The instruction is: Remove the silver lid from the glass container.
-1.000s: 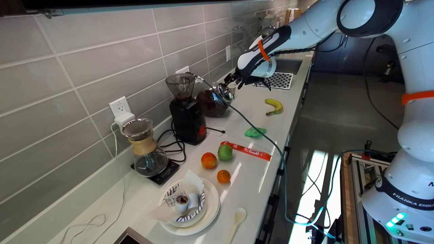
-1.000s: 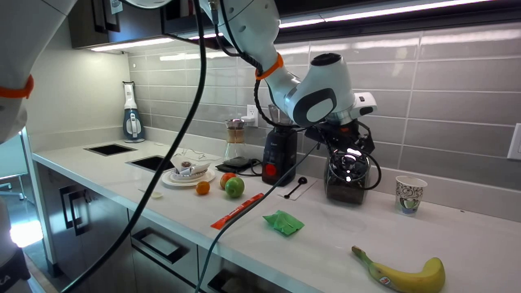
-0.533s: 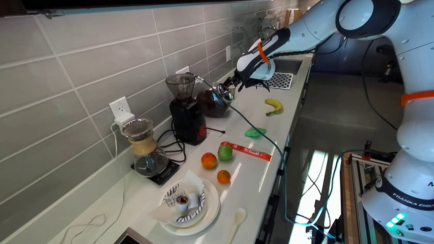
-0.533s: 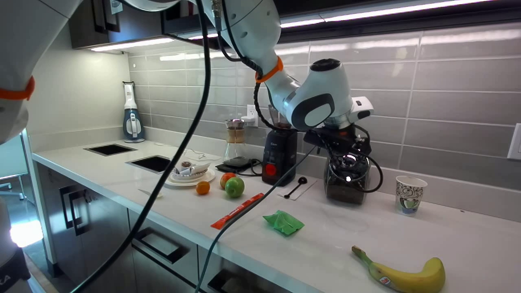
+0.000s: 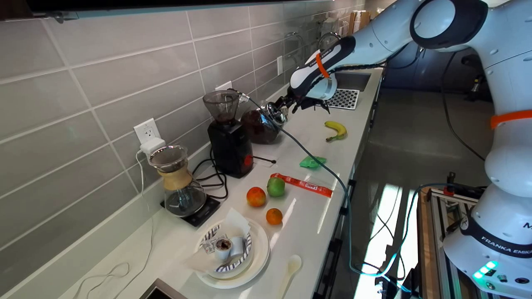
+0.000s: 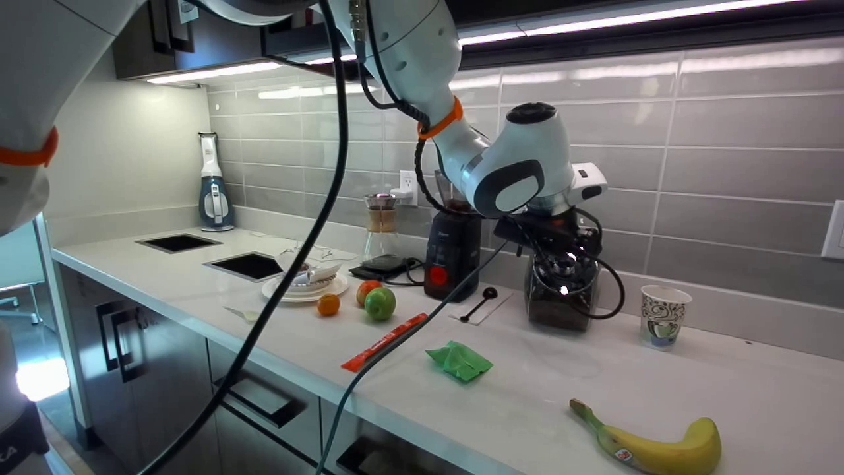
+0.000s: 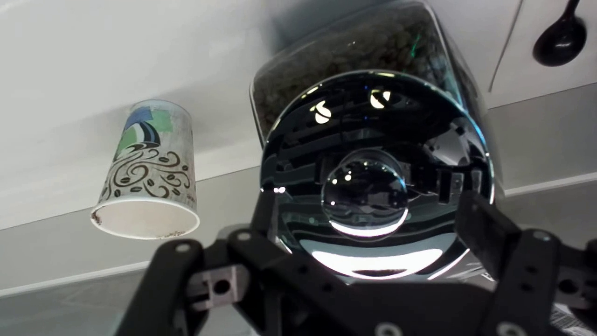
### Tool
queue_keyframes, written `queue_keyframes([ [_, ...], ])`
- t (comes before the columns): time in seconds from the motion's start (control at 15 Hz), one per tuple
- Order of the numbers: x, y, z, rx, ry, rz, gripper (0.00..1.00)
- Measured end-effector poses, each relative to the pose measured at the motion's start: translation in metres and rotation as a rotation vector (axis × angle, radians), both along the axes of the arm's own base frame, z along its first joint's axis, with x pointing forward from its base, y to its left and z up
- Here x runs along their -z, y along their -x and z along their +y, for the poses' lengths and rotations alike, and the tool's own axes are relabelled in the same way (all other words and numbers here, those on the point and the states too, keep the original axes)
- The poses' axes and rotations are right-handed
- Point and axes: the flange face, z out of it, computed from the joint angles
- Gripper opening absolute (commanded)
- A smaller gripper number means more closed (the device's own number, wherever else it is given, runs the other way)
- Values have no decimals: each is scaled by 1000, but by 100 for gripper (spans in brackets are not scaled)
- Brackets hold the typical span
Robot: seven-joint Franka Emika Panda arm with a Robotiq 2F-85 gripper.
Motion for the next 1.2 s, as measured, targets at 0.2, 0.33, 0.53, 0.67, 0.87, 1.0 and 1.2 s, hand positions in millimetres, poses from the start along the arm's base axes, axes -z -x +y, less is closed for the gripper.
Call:
queue_keyframes([
  [0.2, 2, -1, -2, -4, -6, -6, 56],
  [0.33, 2, -2, -2, -7, -15, -11, 50],
  [0.53, 4, -1, -2, -11, -24, -15, 58],
  [0.67, 6, -2, -2, -13, -30, -17, 64],
  [0.87, 8, -3, -2, -14, -35, -19, 60],
  [1.0, 9, -4, -2, -15, -38, -22, 36],
  [1.2, 9, -5, -3, -13, -41, -25, 20],
])
